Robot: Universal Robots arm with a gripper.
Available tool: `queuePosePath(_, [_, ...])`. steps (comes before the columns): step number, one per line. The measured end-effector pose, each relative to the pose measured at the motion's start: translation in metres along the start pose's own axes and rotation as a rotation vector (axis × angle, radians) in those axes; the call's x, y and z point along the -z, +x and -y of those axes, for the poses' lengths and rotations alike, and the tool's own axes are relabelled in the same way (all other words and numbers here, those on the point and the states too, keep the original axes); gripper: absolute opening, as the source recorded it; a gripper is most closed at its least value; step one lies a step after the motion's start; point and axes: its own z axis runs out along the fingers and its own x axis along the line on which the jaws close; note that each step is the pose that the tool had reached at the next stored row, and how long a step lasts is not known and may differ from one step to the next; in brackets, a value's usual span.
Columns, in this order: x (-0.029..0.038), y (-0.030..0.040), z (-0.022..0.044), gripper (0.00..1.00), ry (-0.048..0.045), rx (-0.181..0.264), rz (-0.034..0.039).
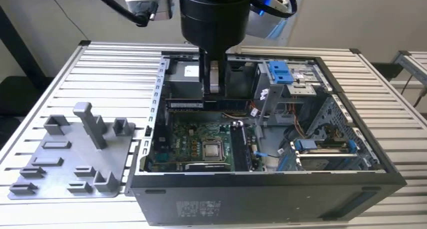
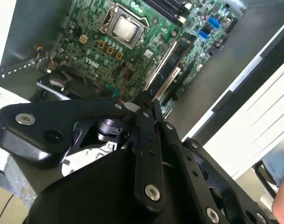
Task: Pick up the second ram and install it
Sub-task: 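Pick up the second ram and move it above second insertion slot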
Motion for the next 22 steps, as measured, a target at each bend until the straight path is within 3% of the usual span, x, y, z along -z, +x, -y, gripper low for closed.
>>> queuePosePath(22, [-0.0019, -0.0012, 0.0924, 0.14, -0.0012, 0.000, -0.0001])
